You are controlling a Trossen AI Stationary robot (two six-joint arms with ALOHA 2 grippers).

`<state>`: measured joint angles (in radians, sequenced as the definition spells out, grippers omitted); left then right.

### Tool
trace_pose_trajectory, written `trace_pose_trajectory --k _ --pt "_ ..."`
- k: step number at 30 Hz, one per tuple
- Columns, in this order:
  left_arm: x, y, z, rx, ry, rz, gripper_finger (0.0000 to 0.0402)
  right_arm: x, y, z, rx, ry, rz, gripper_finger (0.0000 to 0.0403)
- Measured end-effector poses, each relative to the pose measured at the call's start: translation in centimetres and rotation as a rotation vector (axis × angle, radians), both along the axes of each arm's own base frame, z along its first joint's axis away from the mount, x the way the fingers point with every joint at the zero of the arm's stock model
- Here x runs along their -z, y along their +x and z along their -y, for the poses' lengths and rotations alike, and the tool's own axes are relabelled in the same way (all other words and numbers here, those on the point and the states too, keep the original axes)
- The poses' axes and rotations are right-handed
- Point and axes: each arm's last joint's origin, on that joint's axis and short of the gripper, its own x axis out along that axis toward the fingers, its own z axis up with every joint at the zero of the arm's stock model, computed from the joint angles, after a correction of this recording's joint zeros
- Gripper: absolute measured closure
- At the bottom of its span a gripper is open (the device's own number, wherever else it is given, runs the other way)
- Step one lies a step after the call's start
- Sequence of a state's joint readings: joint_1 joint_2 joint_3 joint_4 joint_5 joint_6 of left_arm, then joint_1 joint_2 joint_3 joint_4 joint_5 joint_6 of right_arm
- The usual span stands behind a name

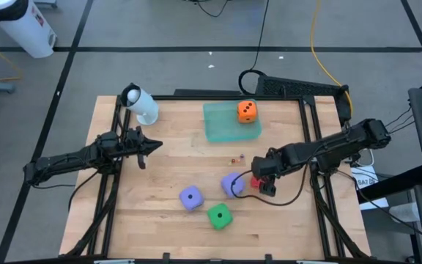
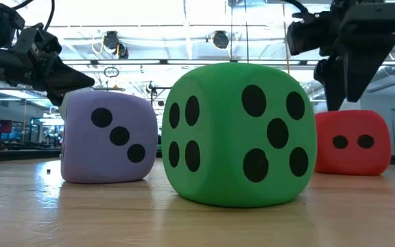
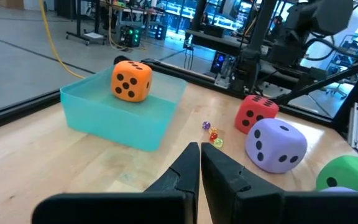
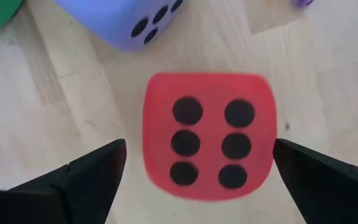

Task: Pick & Place Dice
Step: Put the big red dice into the transparent blue bin

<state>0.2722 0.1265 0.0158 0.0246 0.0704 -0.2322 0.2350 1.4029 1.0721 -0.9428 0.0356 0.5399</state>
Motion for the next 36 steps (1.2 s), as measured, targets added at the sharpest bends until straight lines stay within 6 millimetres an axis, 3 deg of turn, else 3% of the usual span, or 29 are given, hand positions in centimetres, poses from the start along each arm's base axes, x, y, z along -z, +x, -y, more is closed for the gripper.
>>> trace_pose_trajectory --k 19,29,36 --pt "0.0 0.0 0.0 -0.003 0.001 -0.004 0.0376 0.3 -0.1 0.8 -0.005 -0.032 -0.035 0.0003" --pt "0.0 0.0 0.0 -0.003 0.000 -0.004 0.0376 3.4 -0.6 1.8 0.004 0.094 -0.039 0.0004" --pt "0.0 0.0 0.0 -0.003 0.000 -0.005 0.0376 4.6 -1.0 2.5 -0.036 0.076 -0.050 0.0006"
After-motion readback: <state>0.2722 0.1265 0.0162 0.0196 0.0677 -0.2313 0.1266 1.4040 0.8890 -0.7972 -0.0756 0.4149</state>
